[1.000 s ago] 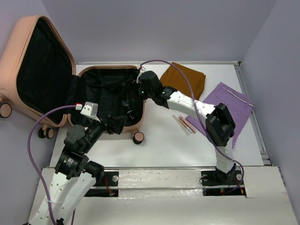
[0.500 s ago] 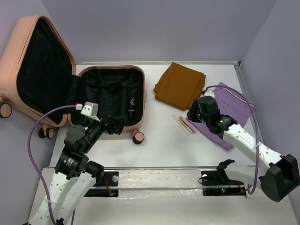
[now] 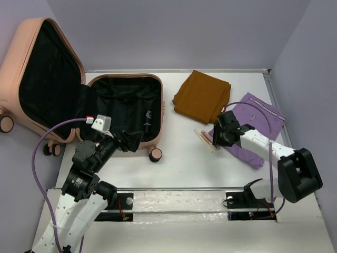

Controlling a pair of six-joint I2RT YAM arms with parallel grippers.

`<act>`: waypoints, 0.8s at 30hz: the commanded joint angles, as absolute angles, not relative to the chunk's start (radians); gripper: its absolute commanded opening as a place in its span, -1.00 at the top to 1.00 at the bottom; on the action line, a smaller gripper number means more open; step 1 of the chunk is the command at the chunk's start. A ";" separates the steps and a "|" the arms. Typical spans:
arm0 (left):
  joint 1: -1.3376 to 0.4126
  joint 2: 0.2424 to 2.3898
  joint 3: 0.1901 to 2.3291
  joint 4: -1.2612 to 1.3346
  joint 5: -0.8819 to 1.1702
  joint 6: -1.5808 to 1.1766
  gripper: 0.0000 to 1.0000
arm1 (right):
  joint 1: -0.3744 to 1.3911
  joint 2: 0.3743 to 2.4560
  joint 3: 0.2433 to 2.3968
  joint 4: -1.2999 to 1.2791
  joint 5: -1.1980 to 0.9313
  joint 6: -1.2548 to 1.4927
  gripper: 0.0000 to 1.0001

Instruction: Pack the luggage

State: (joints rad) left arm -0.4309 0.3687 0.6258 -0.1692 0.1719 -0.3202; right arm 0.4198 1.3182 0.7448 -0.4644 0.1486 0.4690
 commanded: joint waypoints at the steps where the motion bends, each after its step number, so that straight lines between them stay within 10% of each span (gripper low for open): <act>1: -0.437 0.359 0.658 -0.126 0.189 -0.319 -0.98 | 0.422 1.374 0.798 -0.433 0.098 0.426 0.03; 15: -0.440 0.362 0.660 -0.124 0.196 -0.318 -0.98 | 0.517 1.554 0.867 -0.357 0.047 0.411 0.23; 18: -0.440 0.367 0.658 -0.124 0.198 -0.319 -0.98 | 0.531 1.529 0.871 -0.347 0.094 0.425 0.53; 21: -0.440 0.368 0.660 -0.124 0.198 -0.318 -0.98 | 0.531 1.514 0.890 -0.344 0.103 0.408 0.22; 24: -0.440 0.368 0.660 -0.124 0.201 -0.318 -0.98 | 0.531 1.525 0.905 -0.350 0.115 0.400 0.52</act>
